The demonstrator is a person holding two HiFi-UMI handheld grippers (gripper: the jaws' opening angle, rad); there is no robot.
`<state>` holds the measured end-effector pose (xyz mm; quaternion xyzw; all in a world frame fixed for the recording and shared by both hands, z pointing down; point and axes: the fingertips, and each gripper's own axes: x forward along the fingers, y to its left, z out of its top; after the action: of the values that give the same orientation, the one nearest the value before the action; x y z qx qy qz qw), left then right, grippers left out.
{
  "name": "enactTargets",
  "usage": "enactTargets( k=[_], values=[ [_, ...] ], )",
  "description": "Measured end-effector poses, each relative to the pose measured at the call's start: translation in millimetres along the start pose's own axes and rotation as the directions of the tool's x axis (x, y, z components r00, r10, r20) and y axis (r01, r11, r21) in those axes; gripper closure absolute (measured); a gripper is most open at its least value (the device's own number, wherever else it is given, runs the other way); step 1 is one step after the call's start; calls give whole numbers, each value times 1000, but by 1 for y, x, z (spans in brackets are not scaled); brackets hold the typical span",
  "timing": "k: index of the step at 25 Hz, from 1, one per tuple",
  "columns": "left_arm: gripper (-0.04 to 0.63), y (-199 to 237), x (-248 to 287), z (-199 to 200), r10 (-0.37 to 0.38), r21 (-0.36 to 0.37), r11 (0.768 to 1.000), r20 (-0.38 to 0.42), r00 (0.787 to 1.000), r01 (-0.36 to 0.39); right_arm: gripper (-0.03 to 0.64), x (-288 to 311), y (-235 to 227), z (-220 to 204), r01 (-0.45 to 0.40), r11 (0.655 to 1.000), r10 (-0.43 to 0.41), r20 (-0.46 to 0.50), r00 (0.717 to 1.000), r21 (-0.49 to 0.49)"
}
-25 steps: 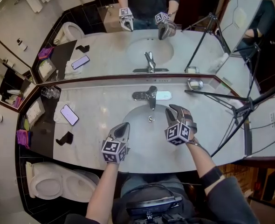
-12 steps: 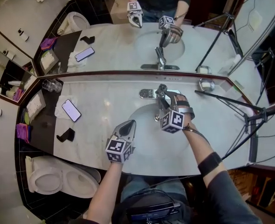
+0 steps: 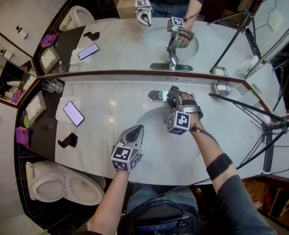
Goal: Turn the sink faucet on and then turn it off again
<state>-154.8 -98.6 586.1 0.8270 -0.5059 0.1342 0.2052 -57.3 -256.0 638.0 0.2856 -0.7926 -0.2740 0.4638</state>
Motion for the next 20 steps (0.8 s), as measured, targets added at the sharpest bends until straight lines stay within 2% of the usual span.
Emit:
enactTargets(
  k=[3,6,20],
  values=[
    [592,1,2,-3,0,-7,1000,-3,1000,0,419,3,8,-2,-13,1000,13,-10,1000,11],
    [592,0,4,-6,-2,-12,1000,-6,1000,2,453,4,10,-3,-10,1000,10,-15,1000,8],
    [592,-5,12,-14,-6,-24,1000,-20,1000,6,460,5,23,-2,1,991,-2,-8,1000,-137]
  ],
)
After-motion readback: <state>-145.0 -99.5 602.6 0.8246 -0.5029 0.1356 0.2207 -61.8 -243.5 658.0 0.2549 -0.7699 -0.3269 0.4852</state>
